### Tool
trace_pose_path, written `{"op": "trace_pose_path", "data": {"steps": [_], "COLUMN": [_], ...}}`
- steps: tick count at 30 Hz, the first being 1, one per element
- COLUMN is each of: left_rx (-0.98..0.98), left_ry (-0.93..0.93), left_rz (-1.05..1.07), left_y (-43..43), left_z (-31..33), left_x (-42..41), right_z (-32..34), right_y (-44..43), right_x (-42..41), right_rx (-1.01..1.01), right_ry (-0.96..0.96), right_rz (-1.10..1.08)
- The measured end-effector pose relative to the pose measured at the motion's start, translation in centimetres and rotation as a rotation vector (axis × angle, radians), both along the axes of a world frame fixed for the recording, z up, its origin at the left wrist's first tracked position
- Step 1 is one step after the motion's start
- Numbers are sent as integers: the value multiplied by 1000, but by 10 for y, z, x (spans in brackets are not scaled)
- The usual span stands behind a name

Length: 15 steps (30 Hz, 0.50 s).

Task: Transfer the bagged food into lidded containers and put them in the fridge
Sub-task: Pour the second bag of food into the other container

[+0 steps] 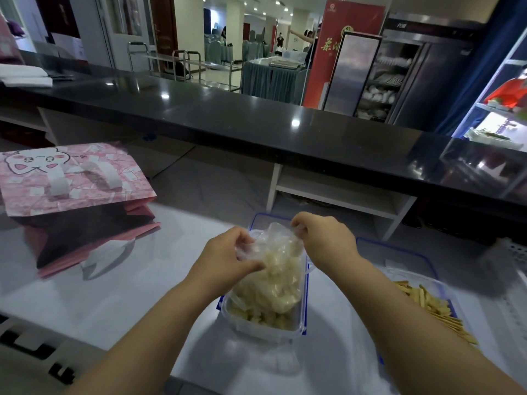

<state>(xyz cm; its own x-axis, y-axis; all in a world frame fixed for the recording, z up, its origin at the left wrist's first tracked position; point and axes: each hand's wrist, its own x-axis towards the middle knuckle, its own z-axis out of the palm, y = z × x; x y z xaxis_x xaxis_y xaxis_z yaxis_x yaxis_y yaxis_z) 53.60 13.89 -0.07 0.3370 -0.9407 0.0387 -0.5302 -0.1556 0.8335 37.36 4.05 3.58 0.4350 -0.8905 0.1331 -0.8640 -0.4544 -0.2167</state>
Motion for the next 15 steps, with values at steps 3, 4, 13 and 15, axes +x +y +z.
{"op": "trace_pose_path", "data": {"steps": [3,4,13,15], "left_rx": [-53,-55,-68,-67], "left_ry": [11,29,102,111], "left_rz": [89,107,144,143], "left_y": [-2,-3,-3,-3], "left_z": [-2,-2,-9,-8], "left_x": [5,7,11,11], "right_z": [3,3,-13,-10], "right_y": [-1,0,9,5], "right_x": [-2,-3,-9,-9], "right_rx": [18,25,352,285], "right_ry": [-182,-217,-382,-502], "right_rz": [-33,-39,8,-11]}}
